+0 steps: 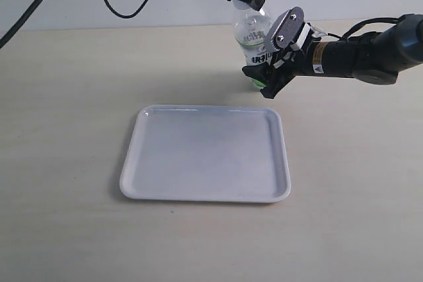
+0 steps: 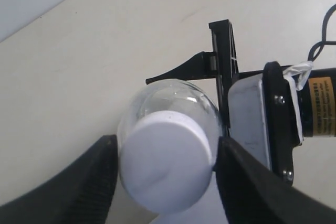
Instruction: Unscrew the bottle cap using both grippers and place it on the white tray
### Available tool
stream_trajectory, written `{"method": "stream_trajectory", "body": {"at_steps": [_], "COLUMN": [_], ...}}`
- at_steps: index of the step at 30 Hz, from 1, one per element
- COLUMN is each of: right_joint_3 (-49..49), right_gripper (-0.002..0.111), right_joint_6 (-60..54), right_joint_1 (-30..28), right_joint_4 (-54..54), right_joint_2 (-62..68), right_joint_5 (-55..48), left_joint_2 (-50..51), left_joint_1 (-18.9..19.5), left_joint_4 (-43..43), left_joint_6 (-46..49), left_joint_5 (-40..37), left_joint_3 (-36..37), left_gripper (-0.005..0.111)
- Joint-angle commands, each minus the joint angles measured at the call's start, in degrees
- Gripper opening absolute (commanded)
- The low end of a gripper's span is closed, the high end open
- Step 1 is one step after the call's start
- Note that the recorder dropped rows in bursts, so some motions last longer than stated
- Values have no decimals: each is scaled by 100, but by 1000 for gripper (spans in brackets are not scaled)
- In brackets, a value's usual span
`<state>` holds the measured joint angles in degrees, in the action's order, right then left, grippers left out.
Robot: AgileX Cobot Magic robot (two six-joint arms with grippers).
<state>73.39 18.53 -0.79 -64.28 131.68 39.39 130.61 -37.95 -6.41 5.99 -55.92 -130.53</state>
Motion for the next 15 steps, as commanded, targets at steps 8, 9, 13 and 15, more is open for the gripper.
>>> {"method": "stream_trajectory", "body": {"at_steps": [8, 9, 13, 15], "right_joint_3": [-39, -39, -39, -39], "right_gripper": [0, 0, 0, 0], "right_joint_6": [-36, -36, -36, -36], "right_joint_1": [9, 9, 9, 9], "right_joint_4": [-214, -214, -214, -214], "right_joint_2": [41, 41, 41, 41], "right_joint_5": [-161, -161, -161, -161], "left_joint_2": [-43, -60, -122, -122], "left_joint_1": [9, 9, 9, 9], "left_joint_4": [-62, -62, -130, -130], "left_joint_6": [-56, -54, -58, -58], "left_joint_5": [197, 197, 182, 156], "left_joint_3": [-26, -26, -26, -26], "left_gripper": [55, 55, 55, 55]}}
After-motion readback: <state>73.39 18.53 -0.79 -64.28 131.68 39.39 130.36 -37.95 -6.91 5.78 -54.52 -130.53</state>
